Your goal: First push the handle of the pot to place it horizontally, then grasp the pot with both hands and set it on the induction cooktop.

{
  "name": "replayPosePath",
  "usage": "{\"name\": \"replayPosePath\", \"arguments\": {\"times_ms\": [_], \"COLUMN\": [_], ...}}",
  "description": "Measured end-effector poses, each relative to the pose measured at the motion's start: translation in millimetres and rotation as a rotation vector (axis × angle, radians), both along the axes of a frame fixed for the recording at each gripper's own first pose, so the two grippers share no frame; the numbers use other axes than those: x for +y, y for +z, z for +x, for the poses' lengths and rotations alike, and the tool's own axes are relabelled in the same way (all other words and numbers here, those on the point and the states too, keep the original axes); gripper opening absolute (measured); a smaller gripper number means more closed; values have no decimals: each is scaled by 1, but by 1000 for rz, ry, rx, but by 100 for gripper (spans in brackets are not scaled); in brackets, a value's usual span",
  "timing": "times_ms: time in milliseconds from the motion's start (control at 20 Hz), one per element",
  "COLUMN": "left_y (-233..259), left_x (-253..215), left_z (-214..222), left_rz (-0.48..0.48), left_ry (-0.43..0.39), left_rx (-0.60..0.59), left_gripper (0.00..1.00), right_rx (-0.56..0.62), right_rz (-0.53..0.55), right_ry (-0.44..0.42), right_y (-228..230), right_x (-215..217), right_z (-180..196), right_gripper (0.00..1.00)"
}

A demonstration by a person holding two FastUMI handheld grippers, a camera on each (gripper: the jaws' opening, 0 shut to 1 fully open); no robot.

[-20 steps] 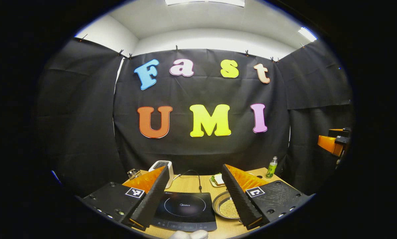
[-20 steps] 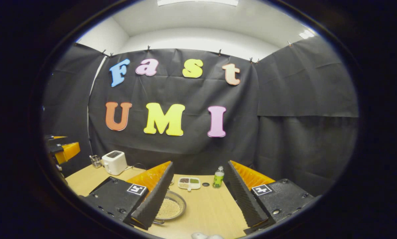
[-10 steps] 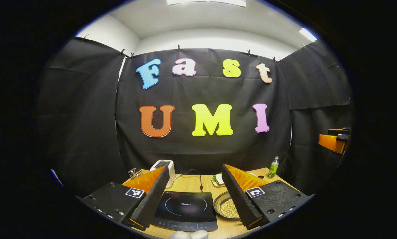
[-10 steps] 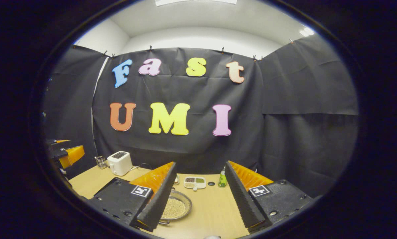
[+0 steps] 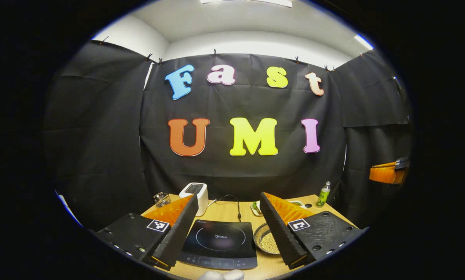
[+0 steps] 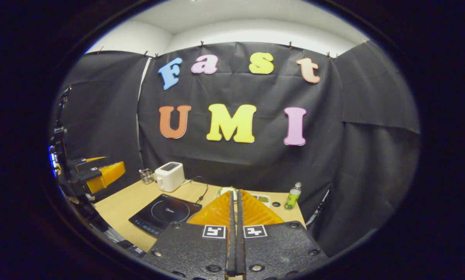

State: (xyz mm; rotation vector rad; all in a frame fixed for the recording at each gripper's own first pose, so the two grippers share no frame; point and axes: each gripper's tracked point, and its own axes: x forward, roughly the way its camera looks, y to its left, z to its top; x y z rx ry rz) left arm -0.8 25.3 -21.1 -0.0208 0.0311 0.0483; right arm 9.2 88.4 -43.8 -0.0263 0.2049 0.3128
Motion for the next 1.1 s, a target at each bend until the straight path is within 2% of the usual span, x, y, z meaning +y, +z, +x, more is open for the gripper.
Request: {"name": "replayPosePath", "arguments": {"times_ms": [50,100,150,450,750,950,1050,1100], "left_y": [-1,-4,-7,-19,-34,-51,-57,-57], "left_x": [2,5,8,24,40,49,54,58], "left_z": [0,1,1,-8,-12,-17,-22,-22], "left_rz": [-4,-7,-11,-20,-23,-29,-19,-9], "left_ry": [5,12,19,46,65,92,97,99], "left_rx": [3,7,13,36,65,106,121,117], "left_gripper": [95,95,95,95,95,96,96,96], "right_rx": [28,55,91,241,417,521,570,593], "right_rz": [3,17,24,0,-9,-29,-26,-35], "right_ry": [28,62,88,175,218,216,212,210], "right_y": [-9,-18,-28,-96,-183,-241,-265,-277], "right_x": [12,28,40,90,130,146,153,155], "right_z": [2,2,3,7,6,3,-1,-3], "right_gripper": [1,4,0,4,2,4,1,4]}}
